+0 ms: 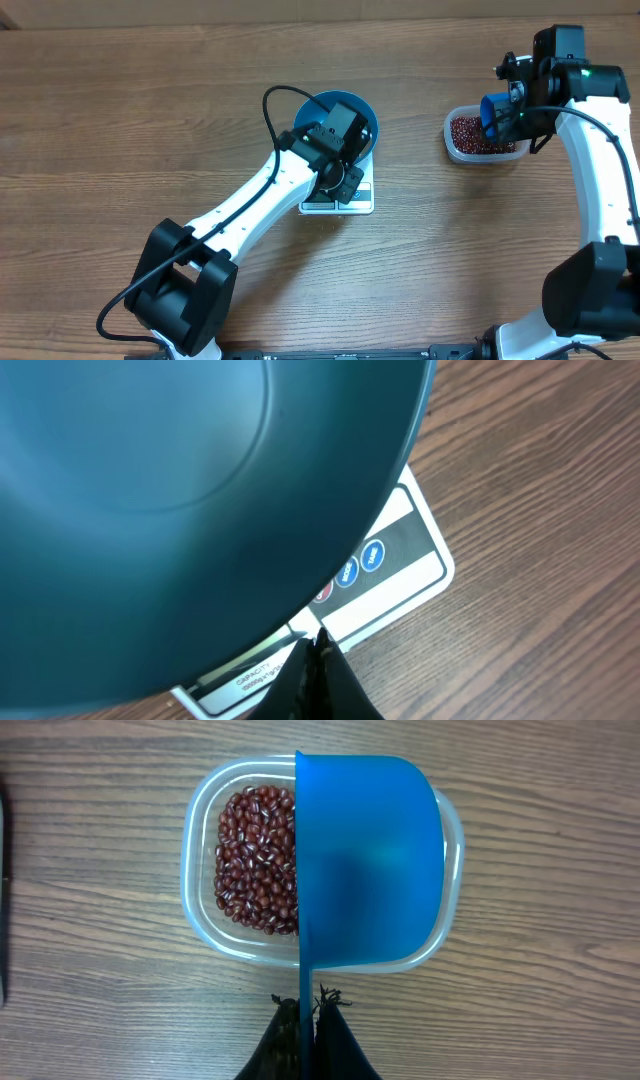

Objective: Scoop item into bowl and weigh 150g on scale

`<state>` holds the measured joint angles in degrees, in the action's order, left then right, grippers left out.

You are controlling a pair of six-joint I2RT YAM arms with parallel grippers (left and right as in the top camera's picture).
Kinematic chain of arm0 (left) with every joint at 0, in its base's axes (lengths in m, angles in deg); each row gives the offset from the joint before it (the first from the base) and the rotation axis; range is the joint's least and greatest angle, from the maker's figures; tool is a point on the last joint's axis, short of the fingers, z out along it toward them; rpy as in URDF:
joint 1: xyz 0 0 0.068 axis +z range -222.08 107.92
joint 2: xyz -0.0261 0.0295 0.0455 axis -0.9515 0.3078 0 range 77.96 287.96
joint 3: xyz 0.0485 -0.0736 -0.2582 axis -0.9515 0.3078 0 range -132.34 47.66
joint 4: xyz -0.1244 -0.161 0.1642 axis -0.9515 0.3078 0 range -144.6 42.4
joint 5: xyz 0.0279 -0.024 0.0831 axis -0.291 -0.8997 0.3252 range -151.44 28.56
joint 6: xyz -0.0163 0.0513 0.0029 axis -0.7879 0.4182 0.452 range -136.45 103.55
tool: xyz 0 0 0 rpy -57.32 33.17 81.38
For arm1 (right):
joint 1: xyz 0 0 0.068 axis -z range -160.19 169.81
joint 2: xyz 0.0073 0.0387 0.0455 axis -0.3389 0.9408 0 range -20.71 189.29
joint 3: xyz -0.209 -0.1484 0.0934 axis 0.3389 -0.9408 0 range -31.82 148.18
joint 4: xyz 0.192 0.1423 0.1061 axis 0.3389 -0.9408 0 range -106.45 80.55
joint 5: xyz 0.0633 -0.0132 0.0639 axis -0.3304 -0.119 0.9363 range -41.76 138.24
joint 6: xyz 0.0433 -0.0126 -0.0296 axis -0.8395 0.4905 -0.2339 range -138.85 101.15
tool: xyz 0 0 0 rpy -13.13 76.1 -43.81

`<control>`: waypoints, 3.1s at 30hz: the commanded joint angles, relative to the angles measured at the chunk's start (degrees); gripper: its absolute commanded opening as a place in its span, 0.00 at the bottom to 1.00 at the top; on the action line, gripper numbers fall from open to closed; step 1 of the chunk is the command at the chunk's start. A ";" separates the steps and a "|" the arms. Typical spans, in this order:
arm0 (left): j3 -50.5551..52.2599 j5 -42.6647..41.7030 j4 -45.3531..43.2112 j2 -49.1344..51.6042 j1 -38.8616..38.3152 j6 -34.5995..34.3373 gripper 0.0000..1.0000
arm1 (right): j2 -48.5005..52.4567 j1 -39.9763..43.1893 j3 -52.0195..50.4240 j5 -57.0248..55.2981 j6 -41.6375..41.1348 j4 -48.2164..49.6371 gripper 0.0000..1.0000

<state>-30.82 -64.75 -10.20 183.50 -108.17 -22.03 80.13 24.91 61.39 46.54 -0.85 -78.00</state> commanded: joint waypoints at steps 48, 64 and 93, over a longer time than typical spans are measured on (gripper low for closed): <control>9.01 3.34 -15.85 1.84 -2.23 -6.45 0.04 | 2.27 -0.11 0.07 0.50 -0.26 0.28 0.04; 9.01 5.03 -16.87 4.57 -2.23 -6.40 0.04 | 2.27 -0.11 0.07 0.48 -0.26 -0.22 0.04; 2.64 8.07 -4.26 5.16 -4.44 -6.71 0.04 | 2.27 -0.11 0.07 0.50 -0.26 -0.17 0.04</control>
<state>-27.17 -57.65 -14.72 187.76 -112.50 -27.49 82.86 24.91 61.39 46.57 -0.85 -78.31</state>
